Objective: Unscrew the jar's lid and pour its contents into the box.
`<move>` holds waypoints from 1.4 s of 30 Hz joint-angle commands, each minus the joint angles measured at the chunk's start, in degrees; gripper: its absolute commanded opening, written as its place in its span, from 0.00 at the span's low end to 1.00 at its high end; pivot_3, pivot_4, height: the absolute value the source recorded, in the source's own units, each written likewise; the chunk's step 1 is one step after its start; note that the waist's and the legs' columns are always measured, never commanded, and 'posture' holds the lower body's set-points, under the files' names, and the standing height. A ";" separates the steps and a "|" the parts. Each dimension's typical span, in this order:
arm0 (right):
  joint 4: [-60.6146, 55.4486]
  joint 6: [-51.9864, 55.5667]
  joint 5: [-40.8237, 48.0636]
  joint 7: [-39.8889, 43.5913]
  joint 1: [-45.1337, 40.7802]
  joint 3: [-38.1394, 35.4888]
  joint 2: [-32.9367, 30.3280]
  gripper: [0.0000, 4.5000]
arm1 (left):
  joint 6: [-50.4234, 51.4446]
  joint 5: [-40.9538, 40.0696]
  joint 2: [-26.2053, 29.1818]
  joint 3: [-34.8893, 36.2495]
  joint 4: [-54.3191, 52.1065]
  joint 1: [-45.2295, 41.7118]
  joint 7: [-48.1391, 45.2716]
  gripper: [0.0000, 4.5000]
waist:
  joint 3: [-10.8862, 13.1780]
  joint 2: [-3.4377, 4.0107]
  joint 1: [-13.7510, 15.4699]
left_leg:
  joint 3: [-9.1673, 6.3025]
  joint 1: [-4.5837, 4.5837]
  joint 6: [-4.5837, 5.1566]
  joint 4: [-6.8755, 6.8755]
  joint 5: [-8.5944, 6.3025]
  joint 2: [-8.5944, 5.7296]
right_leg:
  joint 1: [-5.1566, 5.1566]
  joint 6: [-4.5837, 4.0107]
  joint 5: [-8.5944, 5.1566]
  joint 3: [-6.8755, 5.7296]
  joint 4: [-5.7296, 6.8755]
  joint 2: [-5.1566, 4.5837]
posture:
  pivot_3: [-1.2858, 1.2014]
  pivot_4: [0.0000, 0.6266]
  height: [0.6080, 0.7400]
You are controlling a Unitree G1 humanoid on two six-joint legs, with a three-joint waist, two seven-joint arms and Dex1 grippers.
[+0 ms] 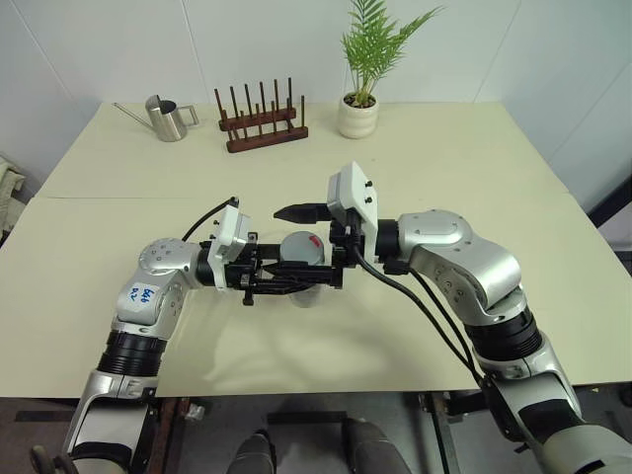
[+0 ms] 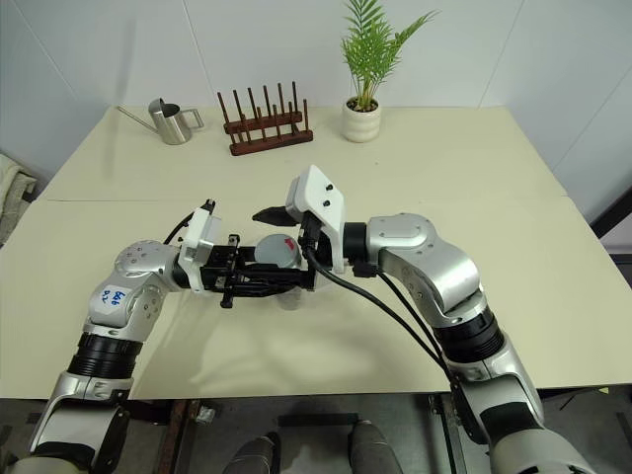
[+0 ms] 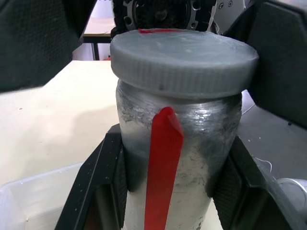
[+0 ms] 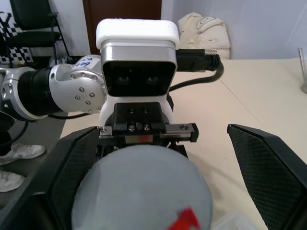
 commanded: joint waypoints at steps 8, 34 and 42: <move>-5.62 2.91 0.63 -3.03 2.86 -5.95 -5.67 0.99 | -0.33 -0.79 0.31 0.20 -2.32 -0.92 -0.85 0.42 | 0.00 0.00 -0.02 | 0.00 0.00 0.00 0.01 0.00 0.00 | 0.00 0.00 0.00 0.01 0.01 0.00 | 0.52 0.24 1.00; -16.06 9.60 6.35 -4.57 9.12 -12.38 -15.06 0.99 | -0.48 -0.15 0.66 0.24 -0.40 -2.20 -1.68 0.42 | 0.00 0.00 0.40 | 0.01 -0.01 0.00 0.02 0.00 0.00 | 0.01 -0.01 0.00 0.01 -0.02 0.00 | 0.52 0.24 1.00; -15.72 10.51 11.14 -7.28 5.68 -13.21 -10.36 0.99 | -1.22 0.48 0.15 0.00 0.69 -2.82 -1.75 0.42 | 0.00 0.00 0.38 | 0.00 -0.01 0.00 0.03 0.00 0.00 | 0.01 -0.01 -0.01 0.01 -0.01 0.01 | 0.52 0.24 1.00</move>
